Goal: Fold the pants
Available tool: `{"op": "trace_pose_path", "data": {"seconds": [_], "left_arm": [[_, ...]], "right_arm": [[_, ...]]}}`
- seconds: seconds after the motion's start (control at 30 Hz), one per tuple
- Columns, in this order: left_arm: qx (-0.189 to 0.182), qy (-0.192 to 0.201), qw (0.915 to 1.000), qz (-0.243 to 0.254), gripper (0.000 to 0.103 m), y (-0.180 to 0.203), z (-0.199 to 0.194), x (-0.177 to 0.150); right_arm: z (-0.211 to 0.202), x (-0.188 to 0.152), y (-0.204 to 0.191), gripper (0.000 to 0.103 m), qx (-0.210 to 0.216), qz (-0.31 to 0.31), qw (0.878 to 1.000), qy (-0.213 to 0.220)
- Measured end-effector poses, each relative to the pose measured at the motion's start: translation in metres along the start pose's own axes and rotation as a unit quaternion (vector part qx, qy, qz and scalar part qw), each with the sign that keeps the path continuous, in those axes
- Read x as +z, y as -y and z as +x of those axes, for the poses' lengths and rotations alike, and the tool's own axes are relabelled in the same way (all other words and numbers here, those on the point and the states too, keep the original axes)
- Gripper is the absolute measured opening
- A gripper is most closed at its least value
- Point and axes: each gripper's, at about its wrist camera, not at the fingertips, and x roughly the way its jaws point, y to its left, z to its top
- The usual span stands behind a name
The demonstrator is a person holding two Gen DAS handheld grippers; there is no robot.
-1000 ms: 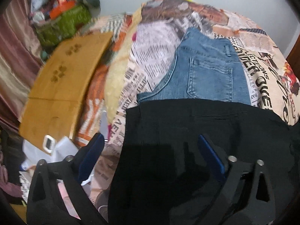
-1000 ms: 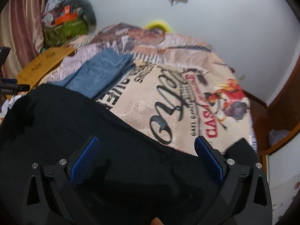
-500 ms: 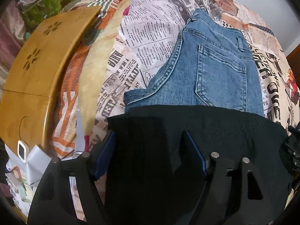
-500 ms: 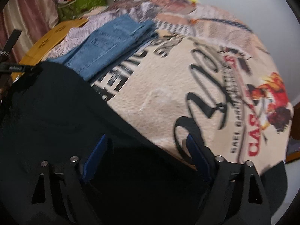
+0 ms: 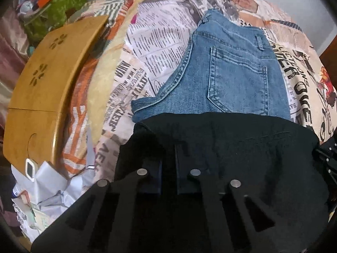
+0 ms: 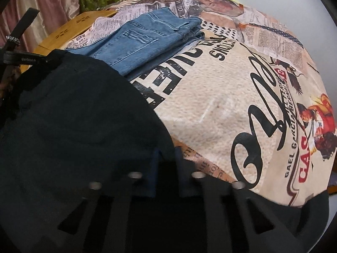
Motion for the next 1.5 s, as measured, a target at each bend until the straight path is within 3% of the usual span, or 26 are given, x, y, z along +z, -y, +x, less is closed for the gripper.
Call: {"op": "trace_pose_path", "data": {"seconds": [0.2,0.47,1.07,1.5], "left_arm": [[0.009,0.07,0.9975,0.01,0.007,-0.001,-0.051,0.0],[0.021,0.161,0.9867,-0.003,0.006,-0.002,-0.12,0.003],[0.013,0.175,0.9845,-0.005,0.007,-0.013,-0.175,-0.098],[0.035,0.146,0.9886,-0.012,0.007,-0.028,-0.168,-0.184]], "right_arm": [[-0.044,0.012,0.006,0.006,-0.037,0.033,0.995,0.088],[-0.104,0.029,0.004,0.005,-0.057,0.043,0.985,0.158],[-0.159,-0.049,-0.056,0.005,-0.02,0.044,0.987,0.154],[-0.151,-0.106,-0.107,0.005,0.019,0.043,0.993,0.112]]}}
